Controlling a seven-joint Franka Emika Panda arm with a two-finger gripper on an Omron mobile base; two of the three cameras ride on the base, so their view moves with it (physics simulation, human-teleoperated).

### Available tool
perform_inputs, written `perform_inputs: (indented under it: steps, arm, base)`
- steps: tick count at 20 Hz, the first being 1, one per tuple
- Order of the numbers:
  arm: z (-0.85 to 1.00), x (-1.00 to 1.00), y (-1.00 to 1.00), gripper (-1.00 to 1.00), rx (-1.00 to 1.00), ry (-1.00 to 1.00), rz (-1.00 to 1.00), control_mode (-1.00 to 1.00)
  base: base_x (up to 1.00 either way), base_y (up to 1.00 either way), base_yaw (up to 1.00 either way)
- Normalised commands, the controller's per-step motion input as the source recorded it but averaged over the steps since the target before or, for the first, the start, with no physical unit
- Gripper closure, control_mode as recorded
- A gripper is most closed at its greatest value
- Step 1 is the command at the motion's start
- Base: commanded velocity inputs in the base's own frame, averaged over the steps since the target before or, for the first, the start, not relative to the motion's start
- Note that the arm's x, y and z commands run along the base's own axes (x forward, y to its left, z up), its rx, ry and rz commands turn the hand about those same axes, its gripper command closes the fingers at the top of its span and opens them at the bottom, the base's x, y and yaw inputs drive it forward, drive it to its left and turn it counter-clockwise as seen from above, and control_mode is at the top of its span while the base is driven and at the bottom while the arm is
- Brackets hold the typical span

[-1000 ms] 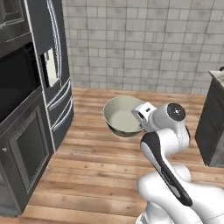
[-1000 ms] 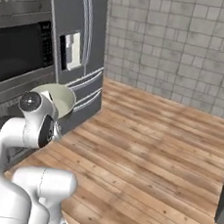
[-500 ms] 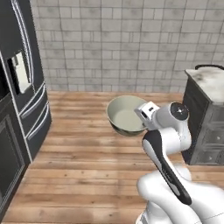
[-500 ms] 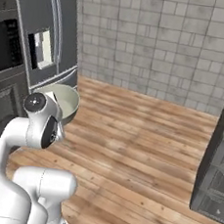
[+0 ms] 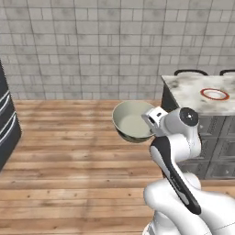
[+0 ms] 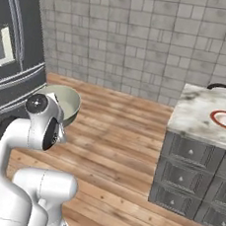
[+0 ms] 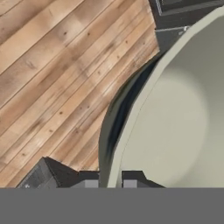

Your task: Move the bowls from the cabinet to the plates on the dining table.

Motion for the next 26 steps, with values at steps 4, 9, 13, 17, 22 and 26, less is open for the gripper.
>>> perform_inputs:
  steps: [4,9,13,17,22,26]
  arm:
    - [0.00,0.00,0.00,1.00,0.00,0.00,0.00,1.00]
    - [0.00,0.00,0.00,1.00,0.00,0.00,0.00,1.00]
    - [0.00,0.00,0.00,1.00,0.00,0.00,0.00,1.00]
    - [0.00,0.00,0.00,1.00,0.00,0.00,0.00,1.00]
    - [0.00,0.00,0.00,1.00,0.00,0.00,0.00,1.00]
    - [0.00,0.00,0.00,1.00,0.00,0.00,0.00,1.00]
  base:
    - [0.22,-1.00,-0.11]
    - [0.20,-1.00,-0.13]
    - [0.22,-1.00,-0.16]
    - [0.23,-1.00,-0.16]
    - [0.36,-0.90,-0.17]
    - [0.54,-0.52,-0.22]
